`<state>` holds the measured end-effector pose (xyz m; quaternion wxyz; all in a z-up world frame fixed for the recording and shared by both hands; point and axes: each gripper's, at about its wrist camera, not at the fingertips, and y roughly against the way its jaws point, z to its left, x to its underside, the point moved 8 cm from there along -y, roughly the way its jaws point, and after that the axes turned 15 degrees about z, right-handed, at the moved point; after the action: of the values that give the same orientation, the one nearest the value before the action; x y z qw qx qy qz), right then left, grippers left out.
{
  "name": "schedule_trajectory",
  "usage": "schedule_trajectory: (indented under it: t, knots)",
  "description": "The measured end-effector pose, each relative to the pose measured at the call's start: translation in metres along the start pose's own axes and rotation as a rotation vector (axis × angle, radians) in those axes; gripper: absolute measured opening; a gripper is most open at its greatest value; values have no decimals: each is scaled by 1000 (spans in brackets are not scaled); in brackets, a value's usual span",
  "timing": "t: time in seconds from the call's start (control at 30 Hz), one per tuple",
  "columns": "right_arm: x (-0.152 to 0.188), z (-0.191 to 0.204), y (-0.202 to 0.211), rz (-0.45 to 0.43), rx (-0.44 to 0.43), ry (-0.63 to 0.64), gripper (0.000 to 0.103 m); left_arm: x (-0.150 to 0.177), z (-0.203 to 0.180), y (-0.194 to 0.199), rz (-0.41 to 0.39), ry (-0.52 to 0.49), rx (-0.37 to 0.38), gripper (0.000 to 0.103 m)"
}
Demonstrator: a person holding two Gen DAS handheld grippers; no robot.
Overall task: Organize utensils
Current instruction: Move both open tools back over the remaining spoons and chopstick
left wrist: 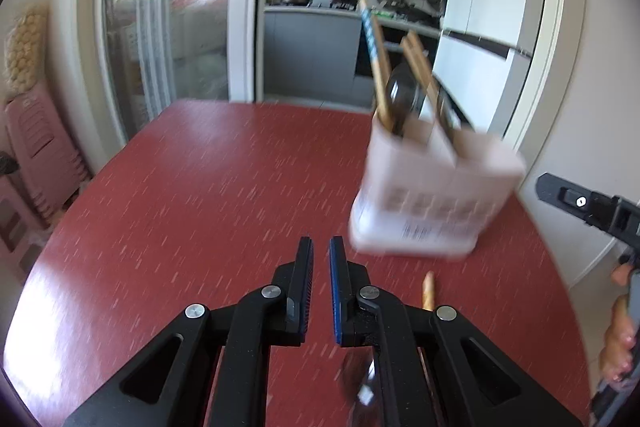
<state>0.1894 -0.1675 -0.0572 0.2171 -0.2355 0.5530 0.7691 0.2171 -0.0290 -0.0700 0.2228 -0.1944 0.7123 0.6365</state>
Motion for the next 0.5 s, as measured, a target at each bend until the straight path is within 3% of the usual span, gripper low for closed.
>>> schedule_trajectory:
  t: [0.17,0.5]
  knots:
    - [49,-1,-11,98,10,-34,64,47,14,-4,96,33,-3,37]
    - [122,-11,-16,215,40,-138,65,98,20,-1,170,19,-15,37]
